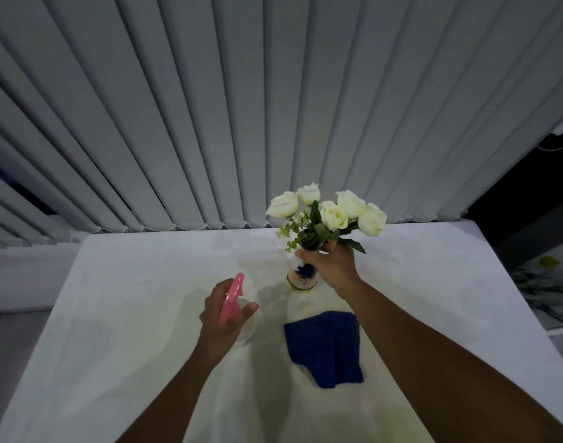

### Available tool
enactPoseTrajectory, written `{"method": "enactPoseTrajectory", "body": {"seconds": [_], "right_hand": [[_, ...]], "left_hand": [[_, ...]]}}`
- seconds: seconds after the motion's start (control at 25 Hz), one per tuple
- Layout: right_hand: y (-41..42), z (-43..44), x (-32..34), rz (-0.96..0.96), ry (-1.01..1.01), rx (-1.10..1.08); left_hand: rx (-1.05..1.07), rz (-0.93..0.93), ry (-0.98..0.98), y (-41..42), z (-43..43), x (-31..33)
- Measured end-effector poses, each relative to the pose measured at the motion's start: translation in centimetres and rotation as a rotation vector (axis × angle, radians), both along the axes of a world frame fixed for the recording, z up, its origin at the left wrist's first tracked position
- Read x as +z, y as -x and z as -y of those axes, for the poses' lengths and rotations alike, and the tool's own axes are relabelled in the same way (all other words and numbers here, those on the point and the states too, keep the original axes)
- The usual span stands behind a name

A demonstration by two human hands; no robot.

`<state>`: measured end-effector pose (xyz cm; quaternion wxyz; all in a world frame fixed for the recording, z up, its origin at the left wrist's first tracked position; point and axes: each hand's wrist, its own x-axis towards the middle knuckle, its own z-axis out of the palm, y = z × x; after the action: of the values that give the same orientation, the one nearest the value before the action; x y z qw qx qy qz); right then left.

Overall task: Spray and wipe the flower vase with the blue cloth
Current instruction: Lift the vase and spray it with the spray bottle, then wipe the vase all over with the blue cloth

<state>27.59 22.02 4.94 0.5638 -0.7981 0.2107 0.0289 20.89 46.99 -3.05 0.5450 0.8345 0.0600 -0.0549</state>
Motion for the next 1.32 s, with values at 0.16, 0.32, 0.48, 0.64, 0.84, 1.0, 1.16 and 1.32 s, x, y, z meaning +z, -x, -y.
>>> {"method": "enactPoseTrajectory", "body": {"seconds": [0.16, 0.32, 0.48, 0.64, 0.84, 1.0, 1.16, 1.32], "right_hand": [[-0.4, -0.1, -0.5, 0.018, 0.001, -0.002], [-0.6, 0.3, -0.2, 0.026, 0.012, 0.024], [1.0, 0.6, -0.8, -0.021, 0.031, 0.127], [6.5, -0.4, -4.9, -0.055, 0.114, 0.003], [12.4, -1.0, -9.5, -0.241, 0.575, 0.588], [13.4, -1.1, -11.3, -0.177, 0.811, 0.726], [12.7, 0.3, -10.6, -0.126, 0.532, 0.477], [10.2, 3.4, -6.8, -0.122, 0.149, -0.064]], "left_hand": [[0.315, -0.382, -0.398, 4.7, 0.7, -2.4], [-0.035, -0.620, -0.372, 7.8, 4.2, -0.9], [-0.183, -0.336, -0.045, 3.7, 8.6, 2.4], [-0.080, -0.134, 0.073, -3.8, 10.8, 4.2], [-0.327, -0.078, 0.060, -9.7, 11.6, 4.6], [-0.344, -0.099, 0.078, -11.0, 11.7, 3.7], [-0.338, -0.049, 0.044, -11.2, 12.0, 4.3], [-0.270, 0.023, 0.092, -11.4, 12.1, 6.5]]}}
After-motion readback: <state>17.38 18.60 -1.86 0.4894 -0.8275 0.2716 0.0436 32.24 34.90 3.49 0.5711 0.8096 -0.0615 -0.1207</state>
